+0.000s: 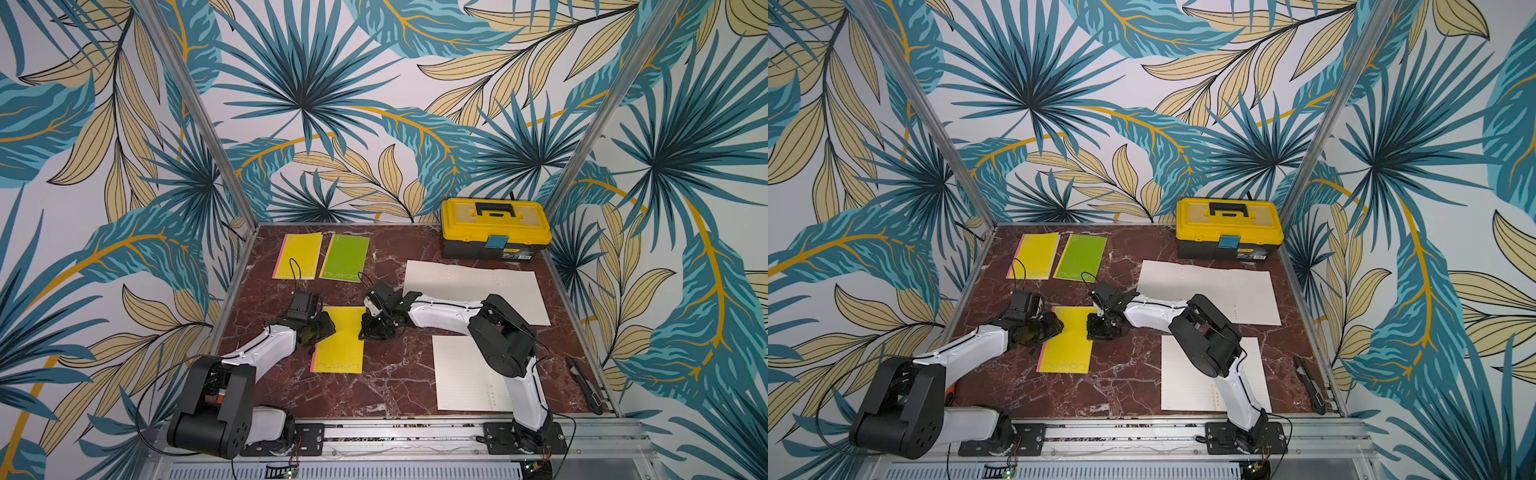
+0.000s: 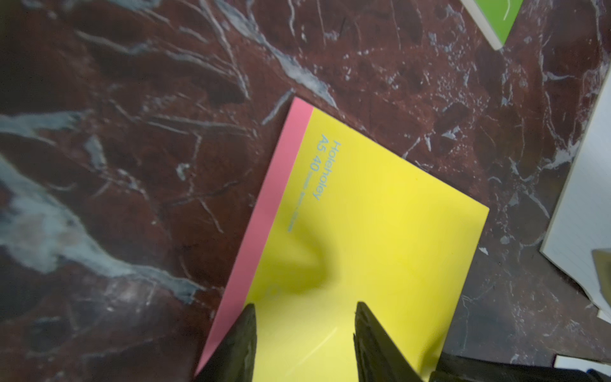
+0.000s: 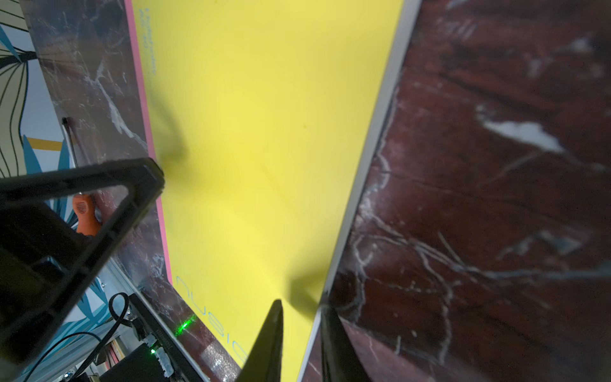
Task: Close the notebook
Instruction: Move the notebook to the center of the board.
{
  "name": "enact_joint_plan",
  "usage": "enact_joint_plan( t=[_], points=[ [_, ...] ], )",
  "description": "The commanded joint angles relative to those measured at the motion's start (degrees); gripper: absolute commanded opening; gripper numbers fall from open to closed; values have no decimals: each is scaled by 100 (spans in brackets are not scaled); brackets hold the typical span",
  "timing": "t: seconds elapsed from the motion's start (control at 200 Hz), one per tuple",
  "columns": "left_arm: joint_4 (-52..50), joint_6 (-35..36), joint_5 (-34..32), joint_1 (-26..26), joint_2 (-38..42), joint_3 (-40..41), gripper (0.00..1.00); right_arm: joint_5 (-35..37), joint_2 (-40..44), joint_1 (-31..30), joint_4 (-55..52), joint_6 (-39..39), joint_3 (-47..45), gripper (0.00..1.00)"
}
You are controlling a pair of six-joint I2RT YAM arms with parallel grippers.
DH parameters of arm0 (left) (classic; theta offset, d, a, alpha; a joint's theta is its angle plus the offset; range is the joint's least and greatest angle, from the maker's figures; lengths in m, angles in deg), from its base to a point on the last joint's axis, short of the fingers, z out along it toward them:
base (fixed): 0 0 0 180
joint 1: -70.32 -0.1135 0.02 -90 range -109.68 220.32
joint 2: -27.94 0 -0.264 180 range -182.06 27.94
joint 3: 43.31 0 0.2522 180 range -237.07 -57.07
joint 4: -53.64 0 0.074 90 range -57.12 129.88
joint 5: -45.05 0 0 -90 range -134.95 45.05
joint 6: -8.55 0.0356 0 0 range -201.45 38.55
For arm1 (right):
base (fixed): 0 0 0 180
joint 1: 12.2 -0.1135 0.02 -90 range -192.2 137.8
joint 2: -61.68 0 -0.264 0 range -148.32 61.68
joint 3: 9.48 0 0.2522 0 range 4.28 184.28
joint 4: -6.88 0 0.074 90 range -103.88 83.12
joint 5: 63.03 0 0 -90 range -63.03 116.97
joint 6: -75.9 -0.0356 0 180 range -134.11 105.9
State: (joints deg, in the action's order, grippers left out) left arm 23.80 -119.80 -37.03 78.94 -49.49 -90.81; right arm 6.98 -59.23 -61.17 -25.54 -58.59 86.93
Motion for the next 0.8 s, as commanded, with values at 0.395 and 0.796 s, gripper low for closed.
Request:
enact_joint_plan(
  t=[0.395, 0.796],
  points=[
    [-326, 385, 535, -458, -72, -311, 49, -17, -52, -42, -464, 292, -18, 23],
    [-514, 304, 621, -458, 152, -230, 49, -320, -320, -210, -339, 190, 177, 22]
  ],
)
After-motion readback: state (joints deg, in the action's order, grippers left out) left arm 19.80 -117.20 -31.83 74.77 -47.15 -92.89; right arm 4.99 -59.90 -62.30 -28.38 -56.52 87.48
